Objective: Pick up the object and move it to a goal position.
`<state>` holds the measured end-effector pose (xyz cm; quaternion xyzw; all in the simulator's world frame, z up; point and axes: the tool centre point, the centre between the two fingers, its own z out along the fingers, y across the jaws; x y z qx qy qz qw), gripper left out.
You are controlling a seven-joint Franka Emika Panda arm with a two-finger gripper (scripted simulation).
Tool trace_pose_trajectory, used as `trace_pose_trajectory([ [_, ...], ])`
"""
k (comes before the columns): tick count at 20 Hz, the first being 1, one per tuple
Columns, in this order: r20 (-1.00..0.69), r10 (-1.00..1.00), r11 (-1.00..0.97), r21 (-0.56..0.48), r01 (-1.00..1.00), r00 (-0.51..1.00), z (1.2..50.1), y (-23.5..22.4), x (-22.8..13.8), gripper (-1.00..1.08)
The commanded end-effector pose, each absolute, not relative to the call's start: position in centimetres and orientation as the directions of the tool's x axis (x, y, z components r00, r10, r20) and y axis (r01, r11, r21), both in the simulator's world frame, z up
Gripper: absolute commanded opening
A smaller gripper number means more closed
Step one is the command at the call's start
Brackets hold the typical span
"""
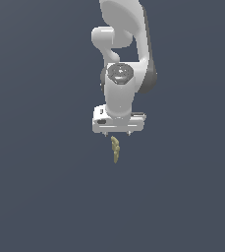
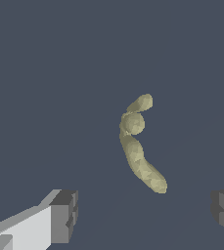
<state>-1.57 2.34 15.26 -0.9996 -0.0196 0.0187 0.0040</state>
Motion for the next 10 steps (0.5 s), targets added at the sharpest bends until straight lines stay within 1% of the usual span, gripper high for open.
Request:
trace_pose_trajectory([
  [1,-0.037,0.039,-0.999,-0.009,0.039,0.999,15.26,2.34,-1.57,1.00],
  [10,-0.014,0.055,-0.998,-0.007,0.055,0.998,15.83,1.39,-0.90,1.00],
])
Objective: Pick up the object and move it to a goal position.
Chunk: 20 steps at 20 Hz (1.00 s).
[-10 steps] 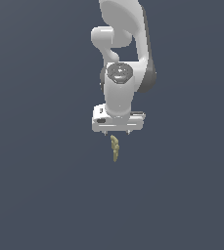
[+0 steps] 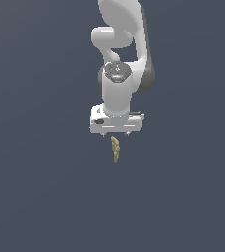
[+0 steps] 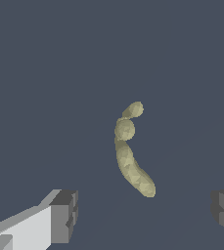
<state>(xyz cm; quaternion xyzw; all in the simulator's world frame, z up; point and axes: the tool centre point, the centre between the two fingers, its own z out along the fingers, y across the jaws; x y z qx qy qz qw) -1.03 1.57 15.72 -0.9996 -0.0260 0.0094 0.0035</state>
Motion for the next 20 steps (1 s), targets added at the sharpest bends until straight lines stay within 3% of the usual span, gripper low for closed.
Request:
trace_pose_trajectory([
  [1,-0.013,0.057,-0.998,-0.007,0.057,0.998,15.9,1.3,-0.9,1.00],
  [20,-0.001,0.170,-0.985,0.000,0.170,0.985,14.7,1.7,1.2,1.00],
])
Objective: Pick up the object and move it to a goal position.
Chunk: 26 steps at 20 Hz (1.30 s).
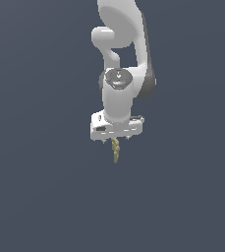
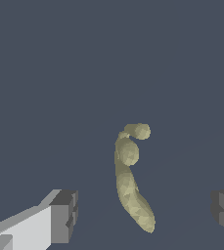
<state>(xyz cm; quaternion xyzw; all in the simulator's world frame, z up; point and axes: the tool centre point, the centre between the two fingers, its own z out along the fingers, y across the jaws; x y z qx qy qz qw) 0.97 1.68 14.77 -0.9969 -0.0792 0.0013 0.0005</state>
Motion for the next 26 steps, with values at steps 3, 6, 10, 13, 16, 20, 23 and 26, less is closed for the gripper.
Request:
trace_pose_trajectory([
  [3,0.000,0.178,-0.984,0.000,0.178,0.984,14.6,1.7,1.3,1.00],
  [6,-0.001,0.173,-0.985,0.000,0.173,0.985,14.5,1.7,1.2,1.00],
  [10,-0.001,0.174,-0.985,0.000,0.174,0.985,13.3,1.7,1.2,1.00],
  [13,0.000,0.176,-0.984,0.000,0.176,0.984,11.7,1.7,1.2,1.00],
  [16,0.000,0.177,-0.984,0.000,0.177,0.984,10.4,1.7,1.2,1.00],
  [20,0.000,0.178,-0.984,0.000,0.178,0.984,9.6,1.7,1.3,1.00],
  [23,0.000,0.178,-0.984,0.000,0.178,0.984,9.6,1.7,1.3,-1.00],
  [26,0.000,0.178,-0.984,0.000,0.178,0.984,9.6,1.7,1.3,-1.00],
])
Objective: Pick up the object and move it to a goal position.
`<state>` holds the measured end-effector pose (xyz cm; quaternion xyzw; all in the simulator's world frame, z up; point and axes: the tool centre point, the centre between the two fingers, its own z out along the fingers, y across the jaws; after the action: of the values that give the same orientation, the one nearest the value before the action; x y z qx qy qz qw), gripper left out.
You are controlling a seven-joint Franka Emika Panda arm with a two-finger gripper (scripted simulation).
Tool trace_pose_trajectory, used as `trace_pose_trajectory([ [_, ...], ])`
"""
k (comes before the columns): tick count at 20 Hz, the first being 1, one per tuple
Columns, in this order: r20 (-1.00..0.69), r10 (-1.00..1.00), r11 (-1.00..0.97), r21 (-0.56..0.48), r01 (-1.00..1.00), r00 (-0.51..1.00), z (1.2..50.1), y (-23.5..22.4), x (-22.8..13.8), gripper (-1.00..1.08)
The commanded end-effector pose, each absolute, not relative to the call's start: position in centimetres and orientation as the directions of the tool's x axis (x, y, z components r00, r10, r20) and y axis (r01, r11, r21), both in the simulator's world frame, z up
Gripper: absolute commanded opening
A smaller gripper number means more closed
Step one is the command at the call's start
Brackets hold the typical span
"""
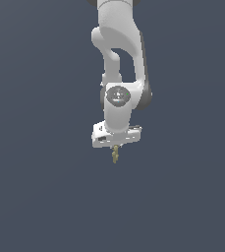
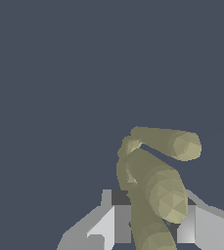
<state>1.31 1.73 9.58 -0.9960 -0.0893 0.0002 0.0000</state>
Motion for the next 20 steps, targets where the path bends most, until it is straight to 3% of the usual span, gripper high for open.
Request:
trace_pose_trajectory([
  [1,0.000,0.178,-0.984,0.000,0.178,0.984,9.6,1.7,1.3,-1.00],
  [12,0.000,0.178,-0.984,0.000,0.178,0.984,10.3,1.7,1.3,-1.00],
  [20,0.000,0.178,-0.984,0.000,0.178,0.984,15.0,1.6,1.0,-1.00],
])
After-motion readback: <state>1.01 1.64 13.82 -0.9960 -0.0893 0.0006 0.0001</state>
